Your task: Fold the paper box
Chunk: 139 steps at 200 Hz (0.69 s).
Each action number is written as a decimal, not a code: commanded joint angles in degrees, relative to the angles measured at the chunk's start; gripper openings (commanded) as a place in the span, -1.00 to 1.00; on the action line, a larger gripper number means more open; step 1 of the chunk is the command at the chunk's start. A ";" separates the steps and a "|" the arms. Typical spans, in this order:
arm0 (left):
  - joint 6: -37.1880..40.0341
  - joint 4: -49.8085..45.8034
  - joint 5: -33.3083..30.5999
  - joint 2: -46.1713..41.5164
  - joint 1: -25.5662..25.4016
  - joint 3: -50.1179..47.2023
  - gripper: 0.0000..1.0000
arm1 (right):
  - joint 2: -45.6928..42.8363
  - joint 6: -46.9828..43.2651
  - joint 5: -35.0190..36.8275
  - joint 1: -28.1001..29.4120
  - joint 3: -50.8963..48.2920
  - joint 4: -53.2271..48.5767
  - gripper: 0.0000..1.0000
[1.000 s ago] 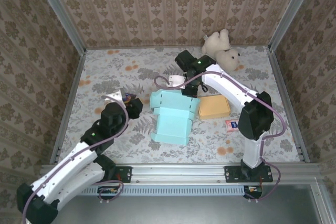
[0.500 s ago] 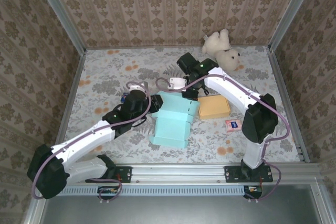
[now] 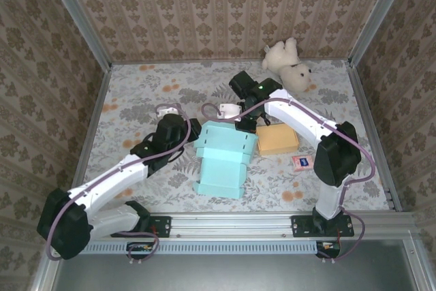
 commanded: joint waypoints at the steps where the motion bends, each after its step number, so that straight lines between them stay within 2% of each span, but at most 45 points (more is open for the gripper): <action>1: 1.97 -1.25 0.59 2.12 -0.26 2.53 -0.42 | -2.88 -0.26 -2.32 0.37 -0.75 -0.24 -1.00; 72: 6.06 -5.53 -2.59 4.74 -4.35 7.49 -0.43 | -4.78 0.39 -1.02 0.28 -2.87 3.91 -1.00; 139: 6.74 -6.37 -4.17 8.00 -6.01 9.77 -0.33 | -10.60 -3.37 -8.59 0.37 -8.58 8.77 -1.00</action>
